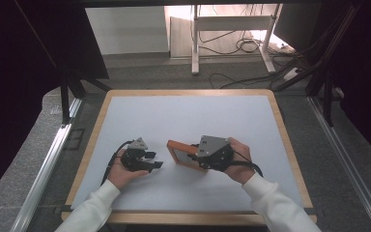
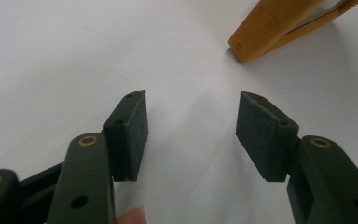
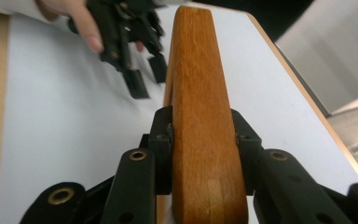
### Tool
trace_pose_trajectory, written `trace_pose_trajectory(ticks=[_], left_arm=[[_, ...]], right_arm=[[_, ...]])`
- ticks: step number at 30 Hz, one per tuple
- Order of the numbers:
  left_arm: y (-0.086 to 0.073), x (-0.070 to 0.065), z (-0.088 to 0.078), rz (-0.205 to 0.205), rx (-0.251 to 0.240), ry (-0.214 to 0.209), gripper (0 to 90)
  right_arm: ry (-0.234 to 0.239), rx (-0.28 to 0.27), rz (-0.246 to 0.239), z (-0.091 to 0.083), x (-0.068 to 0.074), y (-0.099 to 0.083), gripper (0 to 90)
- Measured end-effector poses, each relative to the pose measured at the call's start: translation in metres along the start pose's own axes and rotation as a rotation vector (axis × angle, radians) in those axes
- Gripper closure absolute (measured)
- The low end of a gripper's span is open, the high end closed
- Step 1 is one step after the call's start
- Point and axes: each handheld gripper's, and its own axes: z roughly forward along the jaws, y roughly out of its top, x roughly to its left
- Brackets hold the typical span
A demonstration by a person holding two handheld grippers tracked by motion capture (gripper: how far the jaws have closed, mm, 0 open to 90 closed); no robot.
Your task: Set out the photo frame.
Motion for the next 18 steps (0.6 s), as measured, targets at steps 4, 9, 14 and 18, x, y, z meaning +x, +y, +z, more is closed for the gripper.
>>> trace_pose_trajectory(ticks=[4,9,14,18], left_arm=[[0.000,0.000,0.001,0.002,0.006,0.000,43.4],[0.000,0.000,0.000,0.005,0.007,-0.002,43.1],[0.000,0.000,0.001,0.005,0.012,-0.006,42.9],[0.000,-0.001,0.001,0.010,0.013,-0.009,42.9]], right_arm=[[0.003,-0.008,0.032,0.002,-0.010,-0.004,67.1],[-0.015,0.002,0.056,0.006,-0.022,-0.006,63.0],[-0.042,0.010,0.078,0.010,-0.032,-0.008,58.5],[-0.062,0.016,0.101,0.012,-0.040,-0.009,55.5]])
